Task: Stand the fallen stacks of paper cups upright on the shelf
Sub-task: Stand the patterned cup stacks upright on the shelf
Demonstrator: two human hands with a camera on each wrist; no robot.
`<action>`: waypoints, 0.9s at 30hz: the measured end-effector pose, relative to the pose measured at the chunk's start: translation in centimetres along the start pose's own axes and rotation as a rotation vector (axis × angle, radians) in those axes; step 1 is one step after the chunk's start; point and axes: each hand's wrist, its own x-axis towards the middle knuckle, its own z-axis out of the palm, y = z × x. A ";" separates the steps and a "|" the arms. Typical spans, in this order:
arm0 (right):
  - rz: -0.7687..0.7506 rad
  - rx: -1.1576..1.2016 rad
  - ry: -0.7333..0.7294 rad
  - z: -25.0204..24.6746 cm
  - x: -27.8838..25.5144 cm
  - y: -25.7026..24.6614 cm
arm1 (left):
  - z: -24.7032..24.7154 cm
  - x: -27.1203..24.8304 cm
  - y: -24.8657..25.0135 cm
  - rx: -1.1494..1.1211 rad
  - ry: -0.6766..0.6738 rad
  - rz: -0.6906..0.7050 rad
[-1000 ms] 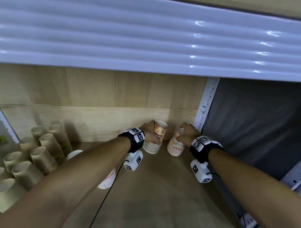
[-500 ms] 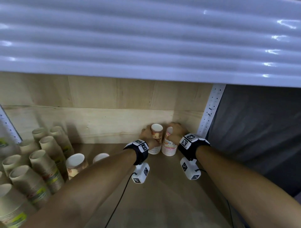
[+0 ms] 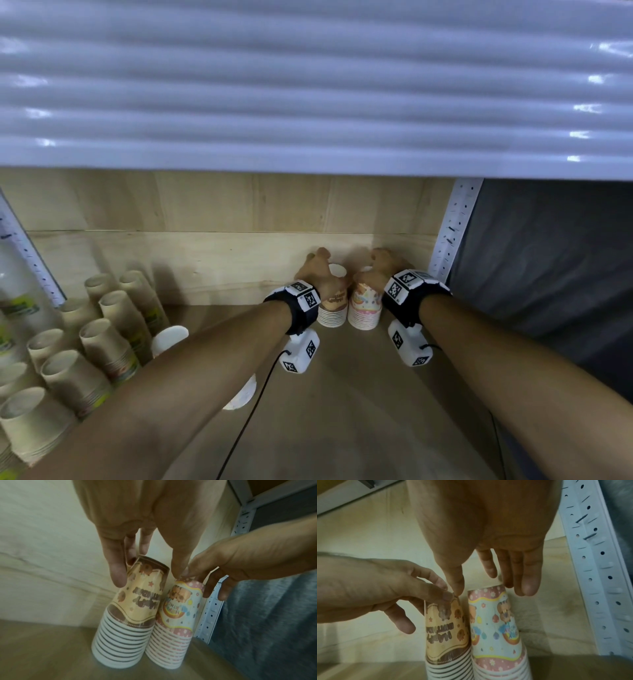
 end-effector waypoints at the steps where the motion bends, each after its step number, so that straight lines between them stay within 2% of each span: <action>1: -0.002 0.009 -0.004 0.1 -0.1 0.1 | 0.0 0.0 0.2 0.028 -0.012 -0.011; 5: -0.007 0.041 -0.045 0.2 -0.7 -0.1 | 0.6 1.1 0.2 0.146 -0.039 -0.010; 12: -0.028 0.070 -0.082 0.3 -0.5 -0.1 | 1.2 3.1 -0.6 0.168 -0.036 0.038; 16: -0.094 0.063 -0.125 0.3 0.4 0.0 | 1.6 3.9 -1.4 0.172 -0.036 0.057; 23: -0.064 0.002 -0.001 0.7 0.7 0.1 | 1.6 3.5 -1.4 0.141 -0.057 0.027; 27: -0.035 0.029 -0.022 0.8 1.1 0.4 | 1.7 3.1 -1.1 0.156 -0.004 0.014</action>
